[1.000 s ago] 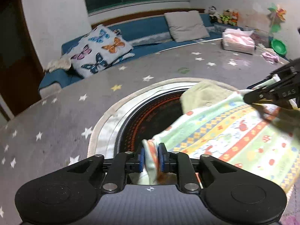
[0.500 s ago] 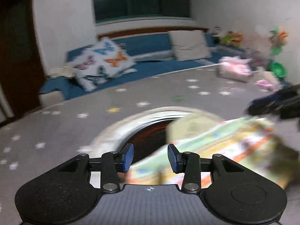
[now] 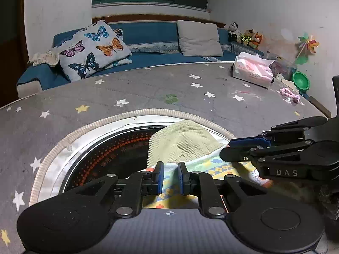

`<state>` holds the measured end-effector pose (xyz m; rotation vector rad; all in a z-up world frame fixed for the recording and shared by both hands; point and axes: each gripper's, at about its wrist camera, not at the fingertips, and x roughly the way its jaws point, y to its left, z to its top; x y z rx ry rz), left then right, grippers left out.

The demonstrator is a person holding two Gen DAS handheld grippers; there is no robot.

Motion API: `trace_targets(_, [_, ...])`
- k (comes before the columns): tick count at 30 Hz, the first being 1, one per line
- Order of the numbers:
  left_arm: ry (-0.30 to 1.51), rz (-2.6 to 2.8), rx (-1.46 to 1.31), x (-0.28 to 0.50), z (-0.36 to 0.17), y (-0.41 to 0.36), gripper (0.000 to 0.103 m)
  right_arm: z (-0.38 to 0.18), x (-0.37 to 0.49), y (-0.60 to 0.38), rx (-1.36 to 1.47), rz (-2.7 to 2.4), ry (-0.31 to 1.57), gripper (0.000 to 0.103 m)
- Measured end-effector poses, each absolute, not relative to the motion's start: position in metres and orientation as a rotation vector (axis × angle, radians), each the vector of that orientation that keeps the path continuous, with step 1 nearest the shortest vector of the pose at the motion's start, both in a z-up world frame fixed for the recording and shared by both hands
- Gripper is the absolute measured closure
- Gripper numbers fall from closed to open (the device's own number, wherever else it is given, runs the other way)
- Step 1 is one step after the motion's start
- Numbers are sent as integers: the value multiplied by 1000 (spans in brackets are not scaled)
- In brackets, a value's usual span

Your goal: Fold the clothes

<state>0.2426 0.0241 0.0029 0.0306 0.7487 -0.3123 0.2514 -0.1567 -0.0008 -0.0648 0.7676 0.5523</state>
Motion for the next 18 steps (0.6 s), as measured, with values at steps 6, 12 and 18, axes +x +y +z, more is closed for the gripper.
trace_targets(6, [710,-331,50,227,13,23,86,13,230,-147,-118,643,744,85])
trace_targets(12, [721,-331,81,229,8,20,87,12,206,-130,-208,712,741,84])
trace_targets(18, [716,-315,101,229,0,18,87,12,166,-119,-300,796,746,84])
